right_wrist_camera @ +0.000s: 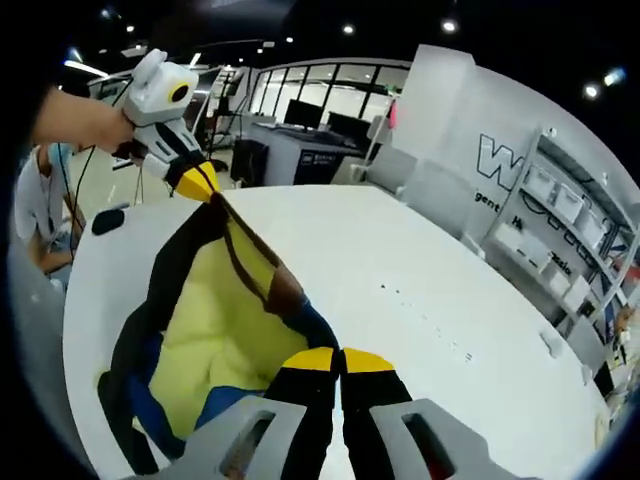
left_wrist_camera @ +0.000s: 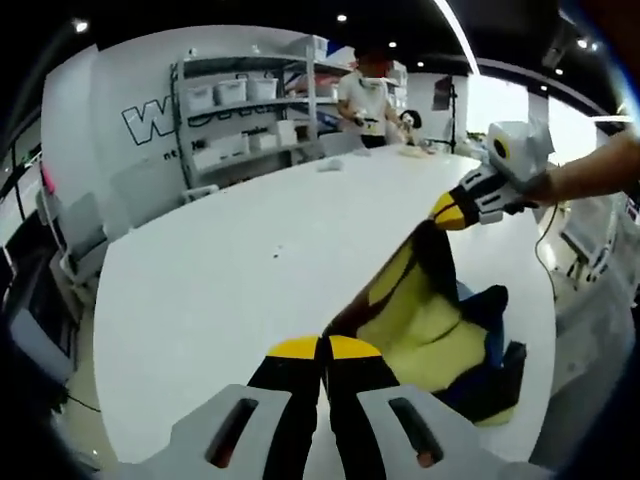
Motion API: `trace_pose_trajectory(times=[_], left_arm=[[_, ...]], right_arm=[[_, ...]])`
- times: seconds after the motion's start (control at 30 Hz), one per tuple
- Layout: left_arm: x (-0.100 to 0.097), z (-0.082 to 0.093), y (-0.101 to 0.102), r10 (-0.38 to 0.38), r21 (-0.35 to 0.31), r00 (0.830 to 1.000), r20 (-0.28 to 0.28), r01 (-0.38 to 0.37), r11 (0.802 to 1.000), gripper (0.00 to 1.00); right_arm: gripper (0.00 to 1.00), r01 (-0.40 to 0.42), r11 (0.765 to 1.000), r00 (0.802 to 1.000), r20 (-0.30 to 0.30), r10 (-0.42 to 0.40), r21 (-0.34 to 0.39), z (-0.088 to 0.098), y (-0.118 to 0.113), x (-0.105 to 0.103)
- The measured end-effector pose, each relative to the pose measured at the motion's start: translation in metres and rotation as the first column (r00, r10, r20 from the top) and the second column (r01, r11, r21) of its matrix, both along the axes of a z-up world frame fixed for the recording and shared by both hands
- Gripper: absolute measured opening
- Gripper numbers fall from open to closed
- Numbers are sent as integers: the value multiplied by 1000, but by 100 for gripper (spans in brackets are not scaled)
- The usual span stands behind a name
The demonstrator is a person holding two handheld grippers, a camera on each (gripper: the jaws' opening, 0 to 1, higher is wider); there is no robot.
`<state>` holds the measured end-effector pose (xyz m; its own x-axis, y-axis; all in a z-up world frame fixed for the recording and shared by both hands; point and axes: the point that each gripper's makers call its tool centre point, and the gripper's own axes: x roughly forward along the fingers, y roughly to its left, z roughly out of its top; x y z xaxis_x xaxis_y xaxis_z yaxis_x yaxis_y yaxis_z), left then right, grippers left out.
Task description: Fold the garment on the visible template until the final outline fits inside the template.
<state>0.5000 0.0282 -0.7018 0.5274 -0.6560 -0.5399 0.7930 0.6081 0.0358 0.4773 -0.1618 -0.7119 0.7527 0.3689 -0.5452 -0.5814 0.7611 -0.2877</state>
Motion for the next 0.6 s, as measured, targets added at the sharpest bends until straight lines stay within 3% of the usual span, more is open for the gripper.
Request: trace_pose_trajectory(times=[0.43, 0.6], left_arm=[[17, -25, -12, 16, 20, 999, 35, -16, 1000, 3], [21, -46, -13, 23, 57, 999, 26, -25, 998, 3]], right_arm=[[0, 61, 997, 998, -24, -62, -48, -36, -16, 15], [0, 114, 993, 993, -42, -114, -14, -53, -19, 14]])
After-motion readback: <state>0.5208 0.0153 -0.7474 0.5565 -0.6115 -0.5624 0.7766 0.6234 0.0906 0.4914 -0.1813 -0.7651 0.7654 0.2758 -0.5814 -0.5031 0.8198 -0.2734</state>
